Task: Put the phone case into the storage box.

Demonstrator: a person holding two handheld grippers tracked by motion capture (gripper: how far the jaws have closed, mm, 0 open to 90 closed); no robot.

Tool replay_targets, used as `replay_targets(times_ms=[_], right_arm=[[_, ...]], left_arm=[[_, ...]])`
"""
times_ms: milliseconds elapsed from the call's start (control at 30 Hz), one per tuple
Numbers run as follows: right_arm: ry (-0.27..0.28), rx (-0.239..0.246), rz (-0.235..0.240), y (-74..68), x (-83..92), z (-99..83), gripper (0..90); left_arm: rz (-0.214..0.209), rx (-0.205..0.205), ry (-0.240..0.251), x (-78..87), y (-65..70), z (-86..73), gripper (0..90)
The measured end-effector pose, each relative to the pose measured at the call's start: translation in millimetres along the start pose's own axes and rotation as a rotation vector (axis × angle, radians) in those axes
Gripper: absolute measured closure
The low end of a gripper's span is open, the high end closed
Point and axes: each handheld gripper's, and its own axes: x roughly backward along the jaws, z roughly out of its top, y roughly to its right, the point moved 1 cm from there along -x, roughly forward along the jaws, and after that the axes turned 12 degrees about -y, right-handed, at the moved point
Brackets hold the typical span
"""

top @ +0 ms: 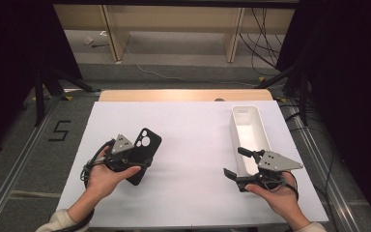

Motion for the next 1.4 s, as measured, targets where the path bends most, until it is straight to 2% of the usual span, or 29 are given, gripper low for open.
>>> replay_targets(times_ms=[333, 900, 1400], right_arm=[[0.006, -0.003, 0.005, -2.5, -4.8, 3.4, 16.1], [0.011, -0.014, 0.011, -0.3, -12.7, 8.8, 17.3], [0.013, -0.019, 0.007, 0.1, -23.0, 17.6, 17.6]], left_arm=[[0.001, -0.015, 0.03, -1.1, 10.1, 2.7, 14.8], [-0.026, -0.049, 0.027, -6.8, 23.7, 5.8, 14.8], [-0.033, -0.073, 0.028, -9.5, 31.9, 7.9, 14.8]])
